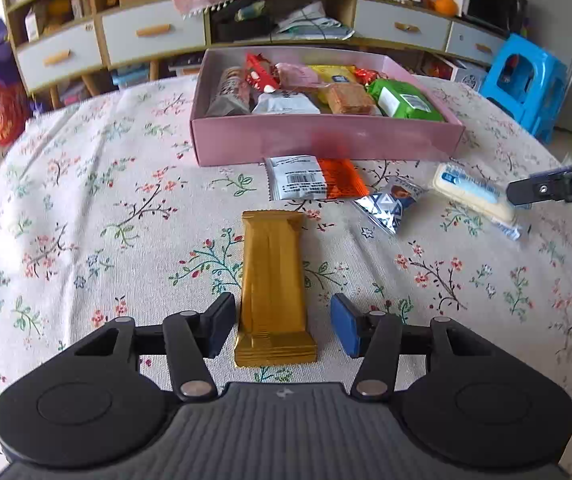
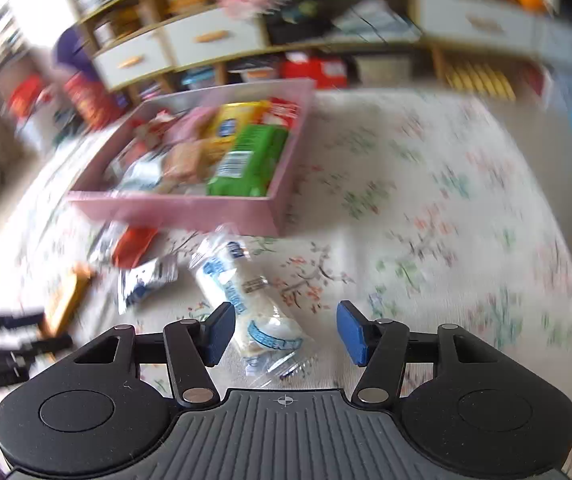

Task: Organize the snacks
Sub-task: 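Grasp the gold wrapped bar with the left gripper while the right gripper grasps the white bread packet, then carry the gold bar and white bread packet over the pink box and lower them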

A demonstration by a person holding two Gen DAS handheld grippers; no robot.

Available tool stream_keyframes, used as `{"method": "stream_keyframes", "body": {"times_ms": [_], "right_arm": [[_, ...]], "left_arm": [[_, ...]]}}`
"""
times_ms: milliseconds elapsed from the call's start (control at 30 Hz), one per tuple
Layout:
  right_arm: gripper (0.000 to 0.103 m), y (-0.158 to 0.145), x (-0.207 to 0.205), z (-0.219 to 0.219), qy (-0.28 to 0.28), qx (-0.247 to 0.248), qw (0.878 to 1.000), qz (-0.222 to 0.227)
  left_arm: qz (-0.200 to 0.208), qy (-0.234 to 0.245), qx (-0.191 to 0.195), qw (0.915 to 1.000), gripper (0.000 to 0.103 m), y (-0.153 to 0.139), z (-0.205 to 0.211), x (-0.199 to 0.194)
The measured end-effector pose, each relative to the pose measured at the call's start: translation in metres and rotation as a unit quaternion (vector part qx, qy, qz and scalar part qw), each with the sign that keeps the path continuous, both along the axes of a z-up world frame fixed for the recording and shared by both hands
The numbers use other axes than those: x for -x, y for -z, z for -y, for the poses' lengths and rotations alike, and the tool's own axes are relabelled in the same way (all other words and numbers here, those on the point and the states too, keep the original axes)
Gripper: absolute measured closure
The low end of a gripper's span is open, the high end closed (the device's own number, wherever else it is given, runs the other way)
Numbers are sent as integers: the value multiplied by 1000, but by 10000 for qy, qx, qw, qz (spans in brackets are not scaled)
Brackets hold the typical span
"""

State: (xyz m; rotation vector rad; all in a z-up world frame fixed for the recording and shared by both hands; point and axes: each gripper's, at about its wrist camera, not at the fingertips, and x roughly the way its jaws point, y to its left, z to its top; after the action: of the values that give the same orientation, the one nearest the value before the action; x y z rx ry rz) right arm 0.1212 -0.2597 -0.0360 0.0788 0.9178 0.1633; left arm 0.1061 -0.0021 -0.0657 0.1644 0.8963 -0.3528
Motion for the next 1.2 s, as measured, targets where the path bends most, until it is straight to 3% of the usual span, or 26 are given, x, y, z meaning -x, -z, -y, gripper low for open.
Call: {"method": "stream_keyframes", "body": {"times_ms": [200, 367, 500, 567, 733, 1200], "right_arm": [[44, 9, 1, -30, -739, 771, 9942, 133], [44, 15, -4, -38, -780, 922, 9925, 211], [45, 20, -11, -45, -707, 982, 9925, 179], [55, 21, -13, -50, -693, 1089, 9915, 160], [72, 15, -12, -58, -585, 992, 9933, 40], [75, -14, -7, -58, -20, -200, 9979, -613]], "left_arm": [[42, -117, 50, 9999, 57, -1, 0, 0], [93, -154, 33, 9998, 70, -1, 0, -3], [66, -195, 46, 9998, 73, -2, 1, -7], [32, -210, 46, 9998, 77, -3, 2, -9], [-147, -249, 227, 9993, 77, -7, -4, -9], [-212, -291, 947, 9949, 77, -27, -33, -13]]}}
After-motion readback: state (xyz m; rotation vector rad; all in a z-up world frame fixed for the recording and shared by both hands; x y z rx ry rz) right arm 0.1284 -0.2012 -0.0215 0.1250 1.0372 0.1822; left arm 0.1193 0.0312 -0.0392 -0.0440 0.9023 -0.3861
